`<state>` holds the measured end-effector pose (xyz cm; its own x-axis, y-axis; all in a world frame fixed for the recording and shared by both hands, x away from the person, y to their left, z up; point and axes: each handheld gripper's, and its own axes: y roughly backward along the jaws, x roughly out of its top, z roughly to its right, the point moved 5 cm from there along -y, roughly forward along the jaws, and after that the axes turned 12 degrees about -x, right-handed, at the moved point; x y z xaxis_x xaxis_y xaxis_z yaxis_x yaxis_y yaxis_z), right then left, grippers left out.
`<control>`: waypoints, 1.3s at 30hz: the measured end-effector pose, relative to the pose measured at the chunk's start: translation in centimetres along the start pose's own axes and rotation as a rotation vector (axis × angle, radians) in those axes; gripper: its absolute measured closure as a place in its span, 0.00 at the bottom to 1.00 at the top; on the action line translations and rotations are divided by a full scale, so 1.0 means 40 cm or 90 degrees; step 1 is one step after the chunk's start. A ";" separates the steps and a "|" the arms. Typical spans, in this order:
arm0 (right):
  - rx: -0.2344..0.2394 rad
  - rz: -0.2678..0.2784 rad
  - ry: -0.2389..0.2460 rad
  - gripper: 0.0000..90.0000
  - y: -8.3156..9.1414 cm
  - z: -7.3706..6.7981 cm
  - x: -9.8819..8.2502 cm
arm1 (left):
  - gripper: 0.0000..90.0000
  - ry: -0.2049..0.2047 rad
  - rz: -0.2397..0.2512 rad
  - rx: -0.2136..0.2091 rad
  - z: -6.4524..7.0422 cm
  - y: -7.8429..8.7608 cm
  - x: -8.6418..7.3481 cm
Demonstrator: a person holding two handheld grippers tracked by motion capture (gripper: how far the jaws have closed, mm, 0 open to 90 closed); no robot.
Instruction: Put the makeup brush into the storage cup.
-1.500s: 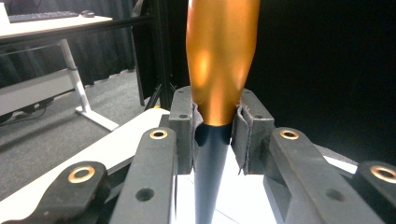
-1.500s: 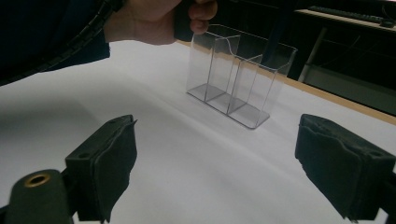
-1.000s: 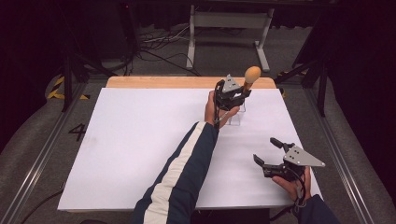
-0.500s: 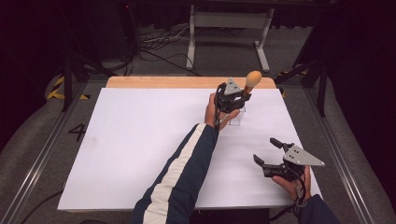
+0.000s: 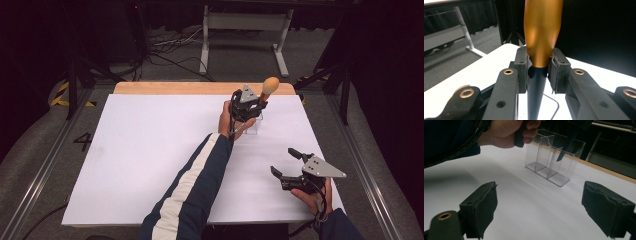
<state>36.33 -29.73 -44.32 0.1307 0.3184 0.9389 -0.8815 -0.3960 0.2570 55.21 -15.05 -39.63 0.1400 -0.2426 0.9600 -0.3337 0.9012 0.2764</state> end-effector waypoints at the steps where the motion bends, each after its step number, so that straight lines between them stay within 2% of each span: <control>1: 0.000 -0.001 0.001 0.15 0.000 0.000 0.000 | 0.79 0.000 -0.001 0.002 -0.001 0.001 -0.001; 7: 0.002 -0.003 0.001 0.15 -0.001 -0.001 -0.001 | 0.78 0.001 -0.001 -0.002 -0.001 0.003 -0.006; 12: 0.005 -0.006 0.002 0.15 -0.001 -0.003 -0.002 | 0.65 0.003 -0.003 0.007 -0.003 0.010 -0.008; 14: 0.005 -0.005 0.004 0.15 -0.002 -0.003 -0.002 | 0.54 -0.003 -0.016 0.021 -0.005 0.018 -0.012; 18: 0.006 -0.005 0.005 0.15 -0.002 -0.005 -0.001 | 0.44 -0.012 -0.014 0.021 -0.002 0.031 -0.013; 23: 0.007 -0.010 0.011 0.15 -0.004 -0.009 -0.003 | 0.29 -0.032 -0.034 -0.006 0.009 0.052 -0.018; 24: 0.007 -0.010 0.012 0.15 -0.005 -0.008 -0.003 | 0.26 -0.036 -0.035 -0.005 0.013 0.056 -0.017; 26: 0.007 -0.010 0.010 0.15 -0.005 -0.008 -0.003 | 0.22 -0.040 -0.033 -0.003 0.016 0.061 -0.015; 31: 0.006 -0.011 0.013 0.15 -0.004 -0.009 -0.003 | 0.15 -0.052 -0.029 0.023 0.018 0.091 -0.005; 34: 0.006 -0.010 0.015 0.15 -0.005 -0.009 -0.004 | 0.11 -0.067 -0.031 0.028 0.024 0.109 -0.003; 36: 0.007 -0.010 0.016 0.15 -0.006 -0.011 -0.004 | 0.09 -0.067 -0.031 0.026 0.027 0.114 -0.003; 39: 0.008 -0.010 0.016 0.15 -0.006 -0.011 -0.003 | 0.05 -0.084 -0.042 0.026 0.032 0.128 -0.006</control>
<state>36.32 -29.30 -44.61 0.1327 0.3467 0.9285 -0.8738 -0.4012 0.2747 52.26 -10.86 -38.39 0.0400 -0.3479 0.9367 -0.3653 0.8674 0.3378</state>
